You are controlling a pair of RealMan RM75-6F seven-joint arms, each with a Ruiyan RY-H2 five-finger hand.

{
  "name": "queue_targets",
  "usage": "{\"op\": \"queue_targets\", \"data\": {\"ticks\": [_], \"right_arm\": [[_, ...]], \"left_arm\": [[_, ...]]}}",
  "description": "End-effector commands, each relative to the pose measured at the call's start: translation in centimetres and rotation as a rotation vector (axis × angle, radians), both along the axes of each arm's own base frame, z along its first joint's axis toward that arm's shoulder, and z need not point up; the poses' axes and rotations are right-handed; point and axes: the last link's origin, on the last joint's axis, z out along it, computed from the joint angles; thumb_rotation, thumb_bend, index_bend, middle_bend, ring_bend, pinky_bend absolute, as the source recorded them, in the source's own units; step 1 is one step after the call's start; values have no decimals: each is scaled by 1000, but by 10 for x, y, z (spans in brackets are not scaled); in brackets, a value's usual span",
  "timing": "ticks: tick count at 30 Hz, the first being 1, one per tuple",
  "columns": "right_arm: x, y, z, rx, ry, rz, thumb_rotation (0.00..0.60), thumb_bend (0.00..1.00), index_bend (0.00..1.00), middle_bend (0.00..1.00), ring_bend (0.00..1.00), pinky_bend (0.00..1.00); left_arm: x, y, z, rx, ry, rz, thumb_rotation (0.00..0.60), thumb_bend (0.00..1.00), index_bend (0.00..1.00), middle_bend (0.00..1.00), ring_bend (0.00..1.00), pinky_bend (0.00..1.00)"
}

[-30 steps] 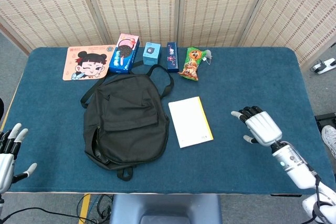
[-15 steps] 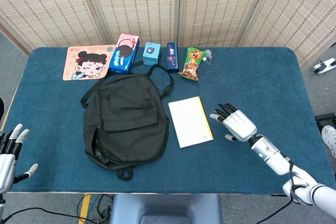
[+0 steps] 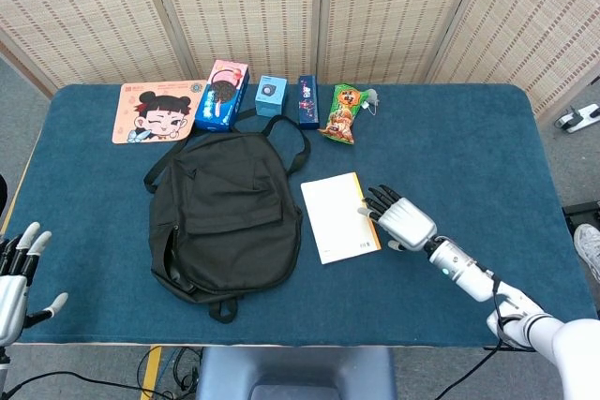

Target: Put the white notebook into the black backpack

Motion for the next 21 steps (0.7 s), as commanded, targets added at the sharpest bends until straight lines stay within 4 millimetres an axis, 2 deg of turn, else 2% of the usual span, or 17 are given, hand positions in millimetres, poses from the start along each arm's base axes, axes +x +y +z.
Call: {"op": "queue_targets", "data": {"ticks": [1,21], "right_arm": [[0,0,-6,12,4,7,600,0,176,133,28,68],[3,-4,-24,35,18,30,600,0,176,133,27,66]], "left_arm": [[0,0,0,2,-3,-1,600,206,58,0,7,32],[-2,1,-1,-7,-9,5,600,206,58,0,8,32]]}}
